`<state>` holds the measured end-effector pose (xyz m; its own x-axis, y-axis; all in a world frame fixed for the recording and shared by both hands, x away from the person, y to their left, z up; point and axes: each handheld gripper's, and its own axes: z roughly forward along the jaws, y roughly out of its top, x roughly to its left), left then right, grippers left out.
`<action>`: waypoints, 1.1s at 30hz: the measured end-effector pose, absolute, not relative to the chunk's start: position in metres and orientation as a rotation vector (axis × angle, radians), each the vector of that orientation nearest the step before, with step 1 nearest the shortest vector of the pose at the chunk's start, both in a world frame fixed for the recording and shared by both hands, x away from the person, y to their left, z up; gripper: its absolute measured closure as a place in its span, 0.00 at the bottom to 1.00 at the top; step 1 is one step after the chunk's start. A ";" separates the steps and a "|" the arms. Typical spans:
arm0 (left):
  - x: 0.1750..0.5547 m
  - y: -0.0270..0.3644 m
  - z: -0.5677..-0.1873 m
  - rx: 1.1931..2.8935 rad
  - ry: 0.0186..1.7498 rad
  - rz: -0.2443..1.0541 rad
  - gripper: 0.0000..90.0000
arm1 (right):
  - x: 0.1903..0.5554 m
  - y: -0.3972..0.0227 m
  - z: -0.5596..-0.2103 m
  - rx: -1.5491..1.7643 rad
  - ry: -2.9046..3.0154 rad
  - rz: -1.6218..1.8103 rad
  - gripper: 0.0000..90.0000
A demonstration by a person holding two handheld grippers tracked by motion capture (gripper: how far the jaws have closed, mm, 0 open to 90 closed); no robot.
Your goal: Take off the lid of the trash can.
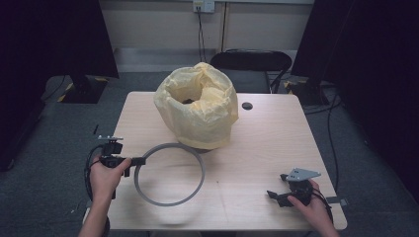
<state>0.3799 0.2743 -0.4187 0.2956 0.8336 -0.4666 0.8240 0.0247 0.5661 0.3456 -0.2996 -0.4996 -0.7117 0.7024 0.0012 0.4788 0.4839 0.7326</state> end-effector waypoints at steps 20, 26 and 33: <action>0.378 0.276 -0.447 1.772 1.541 0.067 0.93 | 0.346 -0.300 -0.500 1.000 2.434 1.062 0.15; 0.378 0.275 -0.451 1.781 1.551 0.085 0.93 | 0.346 -0.300 -0.500 1.000 2.434 1.062 0.15; 0.378 0.275 -0.457 1.797 1.565 0.094 0.93 | 0.346 -0.300 -0.500 1.000 2.434 1.062 0.15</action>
<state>0.3781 0.2746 -0.4569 0.2534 0.8811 -0.3994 0.8268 0.0171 0.5623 0.3456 -0.2996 -0.4996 -0.7115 0.7027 0.0011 0.4789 0.4837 0.7325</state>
